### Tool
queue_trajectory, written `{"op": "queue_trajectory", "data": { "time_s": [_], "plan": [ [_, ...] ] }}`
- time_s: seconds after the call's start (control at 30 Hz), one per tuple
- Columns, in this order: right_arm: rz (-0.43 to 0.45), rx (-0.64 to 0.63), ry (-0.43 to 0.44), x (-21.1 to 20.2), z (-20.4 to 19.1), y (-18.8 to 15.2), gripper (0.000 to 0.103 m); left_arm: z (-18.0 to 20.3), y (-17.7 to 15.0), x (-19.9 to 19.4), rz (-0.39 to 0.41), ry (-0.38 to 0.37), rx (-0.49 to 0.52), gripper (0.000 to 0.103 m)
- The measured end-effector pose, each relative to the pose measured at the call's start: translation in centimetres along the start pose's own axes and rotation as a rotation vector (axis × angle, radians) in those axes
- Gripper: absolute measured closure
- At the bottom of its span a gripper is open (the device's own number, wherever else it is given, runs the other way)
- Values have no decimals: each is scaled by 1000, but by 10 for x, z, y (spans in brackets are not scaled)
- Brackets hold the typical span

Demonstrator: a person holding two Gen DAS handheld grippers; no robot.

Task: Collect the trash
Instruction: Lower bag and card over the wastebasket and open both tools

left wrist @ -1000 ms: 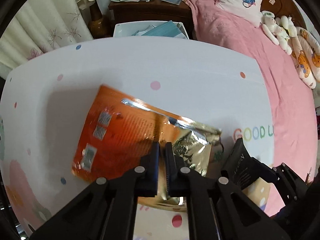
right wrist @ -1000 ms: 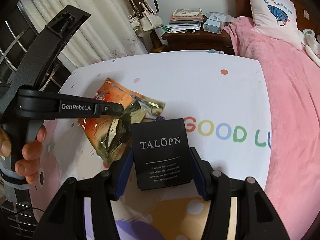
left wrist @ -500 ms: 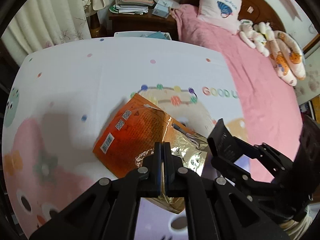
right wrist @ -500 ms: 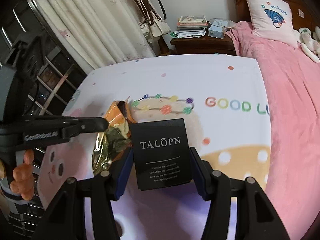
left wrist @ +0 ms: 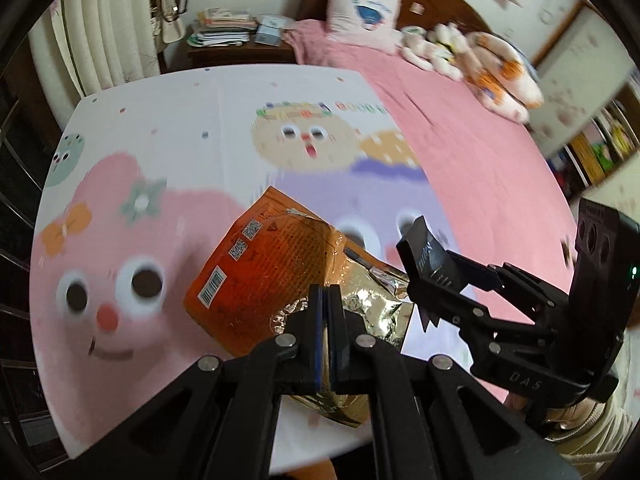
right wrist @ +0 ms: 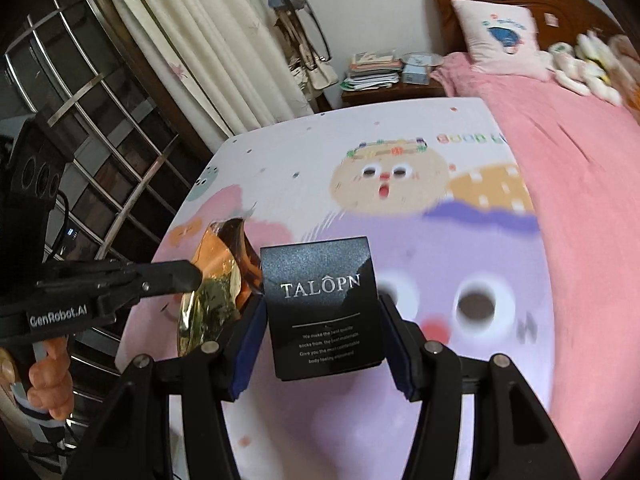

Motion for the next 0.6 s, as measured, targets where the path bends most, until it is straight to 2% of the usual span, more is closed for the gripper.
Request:
{"op": "queue_trajectory", "data": {
  "time_s": [0.3, 0.47, 0.6],
  "plan": [
    [-9, 133, -61, -59, -57, -134, 48, 3, -142, -59, -80, -76, 114, 103],
    [-85, 187, -75, -63, -70, -196, 48, 5, -199, -62, -138, -93, 126, 103],
    [-142, 213, -94, -51, -71, -232, 48, 9, -230, -45, -180, -101, 121, 103]
  ]
}}
Point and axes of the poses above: each gripper's, at about its wrist camera, not at the fingertips, and x roughly the way its jaws point, z to its right, y to its top, the point moved 7 cm from there along x, roughly the way its jaws point, and after that the axes turned 5 degrees about -y, right-handed, at the moved point
